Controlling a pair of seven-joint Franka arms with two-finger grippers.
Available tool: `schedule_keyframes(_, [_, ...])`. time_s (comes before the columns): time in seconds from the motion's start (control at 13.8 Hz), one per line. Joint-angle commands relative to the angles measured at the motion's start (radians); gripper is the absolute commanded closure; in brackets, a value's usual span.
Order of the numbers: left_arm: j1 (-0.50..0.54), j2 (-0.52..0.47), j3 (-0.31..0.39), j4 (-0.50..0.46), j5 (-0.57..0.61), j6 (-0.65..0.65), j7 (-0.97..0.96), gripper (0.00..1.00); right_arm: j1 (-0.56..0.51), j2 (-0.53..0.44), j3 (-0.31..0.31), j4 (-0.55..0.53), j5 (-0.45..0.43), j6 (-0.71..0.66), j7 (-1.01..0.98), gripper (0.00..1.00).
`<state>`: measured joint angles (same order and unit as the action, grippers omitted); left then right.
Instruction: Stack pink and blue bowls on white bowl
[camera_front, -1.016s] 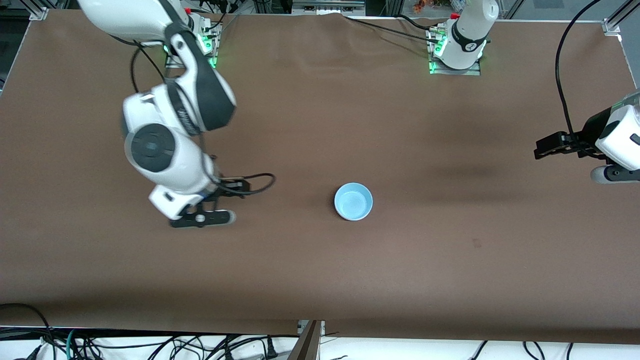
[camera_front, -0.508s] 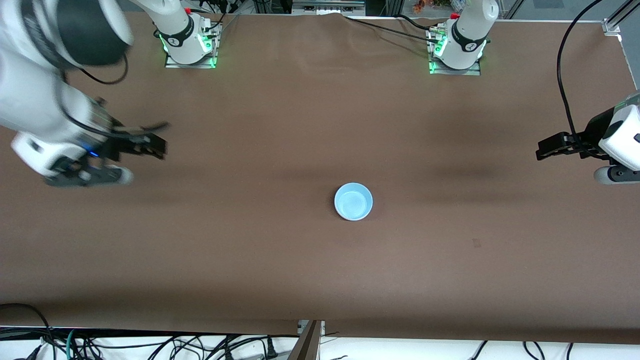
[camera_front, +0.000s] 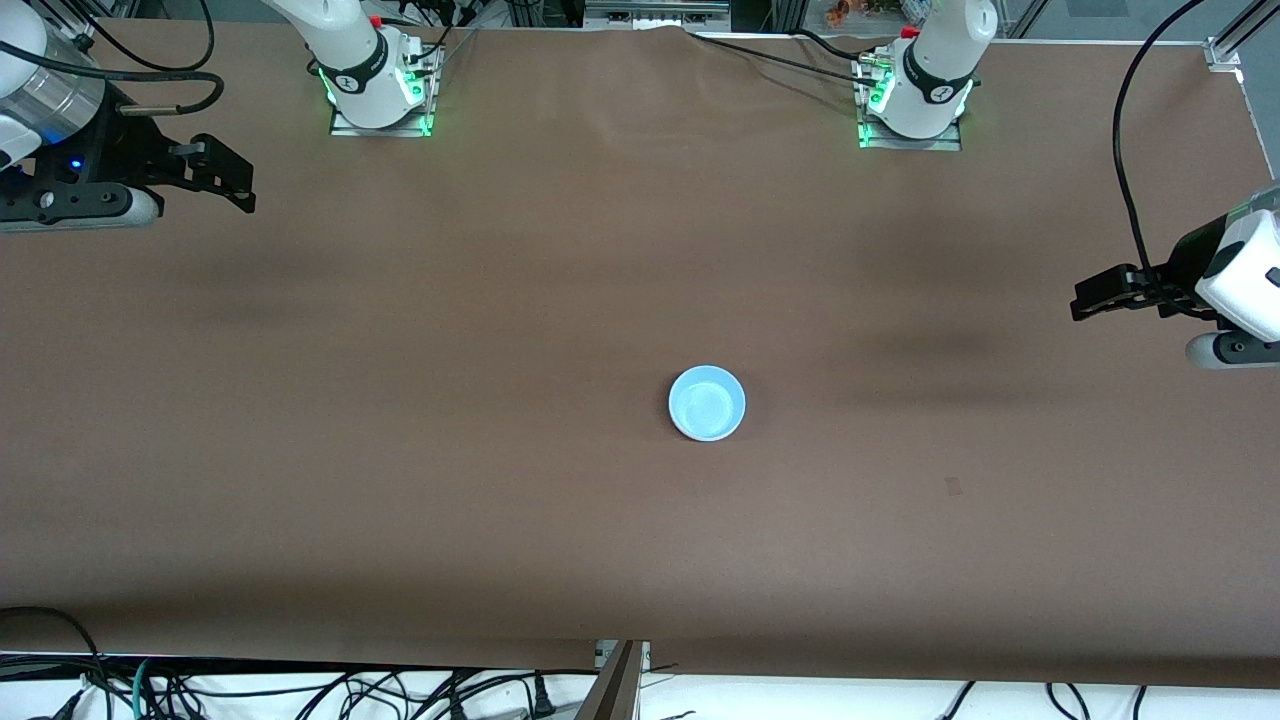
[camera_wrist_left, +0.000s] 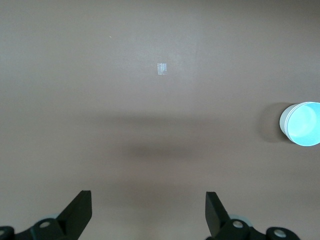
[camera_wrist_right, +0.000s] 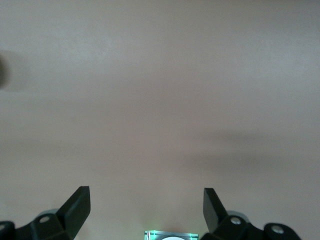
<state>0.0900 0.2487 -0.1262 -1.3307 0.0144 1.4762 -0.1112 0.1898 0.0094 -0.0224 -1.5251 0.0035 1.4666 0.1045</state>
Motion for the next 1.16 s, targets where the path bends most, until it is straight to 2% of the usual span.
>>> schedule_keyframes(0.0, [-0.001,0.015,-0.004,0.033,0.016,-0.016,0.015,0.0,-0.01,0.007,0.007,-0.015,0.003,0.029,-0.015,0.0])
schedule_keyframes(1.09, [-0.006,0.017,-0.004,0.034,0.018,-0.014,0.012,0.0,-0.016,0.018,0.007,0.008,-0.002,0.031,-0.065,0.0])
